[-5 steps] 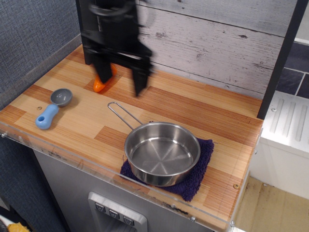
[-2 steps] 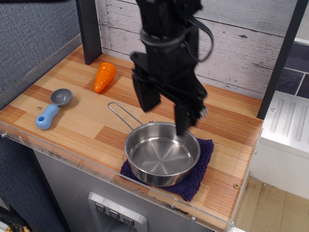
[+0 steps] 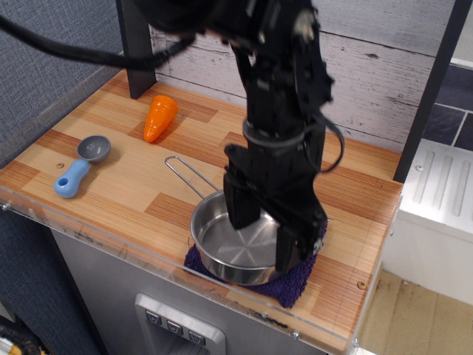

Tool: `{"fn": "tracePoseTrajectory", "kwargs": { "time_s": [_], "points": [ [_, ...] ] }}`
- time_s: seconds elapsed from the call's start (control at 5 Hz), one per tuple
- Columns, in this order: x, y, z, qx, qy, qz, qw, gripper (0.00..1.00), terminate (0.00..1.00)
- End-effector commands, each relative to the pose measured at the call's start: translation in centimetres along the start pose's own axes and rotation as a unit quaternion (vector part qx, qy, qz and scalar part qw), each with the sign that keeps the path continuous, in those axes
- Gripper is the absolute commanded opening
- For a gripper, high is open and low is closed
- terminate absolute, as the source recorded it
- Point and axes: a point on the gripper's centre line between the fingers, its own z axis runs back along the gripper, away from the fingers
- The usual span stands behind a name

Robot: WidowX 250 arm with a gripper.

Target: Put the pan above the purple cloth

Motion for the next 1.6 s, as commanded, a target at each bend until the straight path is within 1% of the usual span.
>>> {"fn": "tracePoseTrajectory", "kwargs": {
  "time_s": [0.0,0.2,0.6,0.8,1.0,1.2,1.4],
  "points": [
    [-0.7,-1.2,-2.1,-0.003,0.018,-0.038,0.9991,1.00,0.00],
    [-0.4,-1.2,-2.4,0.001,0.021,-0.040,0.9990,0.00,0.00],
    [0.1,-0.5,-1.7,-0.003,0.022,-0.042,0.9989,0.00,0.00],
    [0.5,0.3,0.3,-0.003,-0.001,-0.037,0.9993,0.00,0.00],
    [0.7,1.6,3.2,-0.015,-0.037,-0.023,0.9989,0.00,0.00],
    [1.2,2.8,5.9,-0.024,-0.071,-0.029,0.9968,0.00,0.00],
    [2.6,4.5,7.2,-0.029,-0.092,-0.014,0.9953,0.00,0.00]
  ]
}}
